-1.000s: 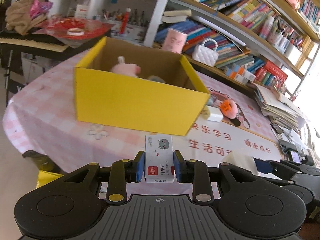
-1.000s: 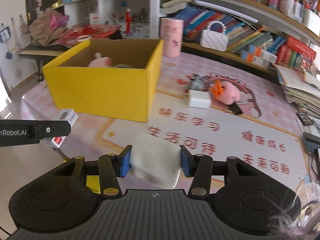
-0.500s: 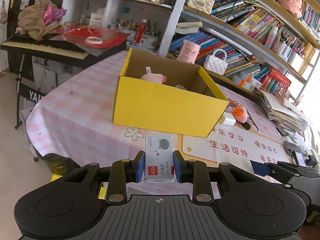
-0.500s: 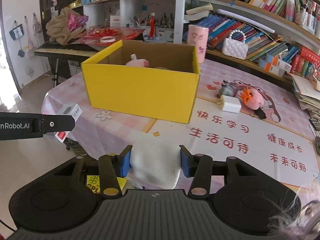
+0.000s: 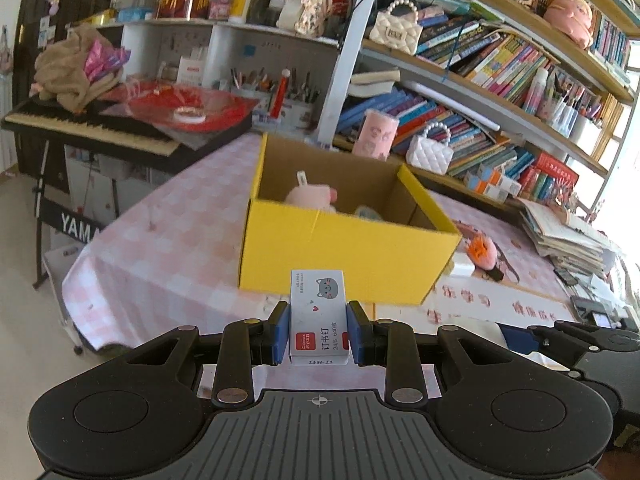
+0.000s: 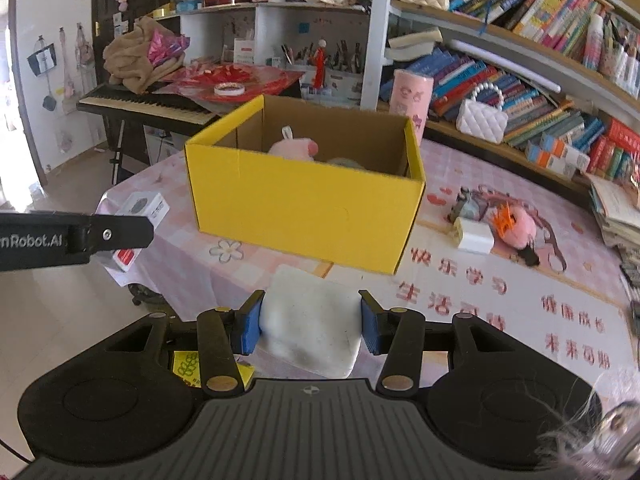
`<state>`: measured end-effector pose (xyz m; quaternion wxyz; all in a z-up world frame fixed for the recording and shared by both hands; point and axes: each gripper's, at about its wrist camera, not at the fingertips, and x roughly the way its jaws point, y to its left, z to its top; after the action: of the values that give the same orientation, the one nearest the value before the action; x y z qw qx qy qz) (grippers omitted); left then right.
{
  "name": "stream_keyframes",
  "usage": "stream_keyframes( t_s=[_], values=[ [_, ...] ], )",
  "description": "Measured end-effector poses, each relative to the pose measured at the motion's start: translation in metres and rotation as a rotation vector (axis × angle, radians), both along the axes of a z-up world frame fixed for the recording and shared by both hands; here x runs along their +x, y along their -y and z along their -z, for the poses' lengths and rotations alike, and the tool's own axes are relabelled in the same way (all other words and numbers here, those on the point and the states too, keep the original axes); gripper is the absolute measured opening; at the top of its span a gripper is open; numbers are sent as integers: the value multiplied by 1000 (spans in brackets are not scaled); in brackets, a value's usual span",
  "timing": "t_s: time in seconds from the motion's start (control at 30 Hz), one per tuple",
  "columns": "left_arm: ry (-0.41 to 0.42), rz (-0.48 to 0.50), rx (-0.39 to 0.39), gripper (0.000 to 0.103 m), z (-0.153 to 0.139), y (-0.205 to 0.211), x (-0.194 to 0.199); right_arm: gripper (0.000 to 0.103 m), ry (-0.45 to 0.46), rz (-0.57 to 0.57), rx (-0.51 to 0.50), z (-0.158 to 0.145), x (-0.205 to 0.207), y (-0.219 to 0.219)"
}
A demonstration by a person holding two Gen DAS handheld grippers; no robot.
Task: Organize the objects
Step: 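Carry the printed box and foam block in both tools over the yellow box, then open right tool to drop the foam block while left tool drops the printed box into the box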
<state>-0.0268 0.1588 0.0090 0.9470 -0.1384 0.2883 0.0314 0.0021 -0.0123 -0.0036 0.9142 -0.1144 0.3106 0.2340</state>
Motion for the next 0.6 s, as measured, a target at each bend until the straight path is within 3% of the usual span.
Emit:
stream_keyframes(
  t_s=[0.17,0.4,0.6],
  values=[
    [38,-11,29,28,-12,1,20,46,39,-6,30,-15,18,0],
    [85,-51,57,28,-30,3,63,46,133,-2,120,-51,76,1],
    [107,-100,86,28,-35,9,111,46,176,-46,95,-53,134,-12]
  ],
)
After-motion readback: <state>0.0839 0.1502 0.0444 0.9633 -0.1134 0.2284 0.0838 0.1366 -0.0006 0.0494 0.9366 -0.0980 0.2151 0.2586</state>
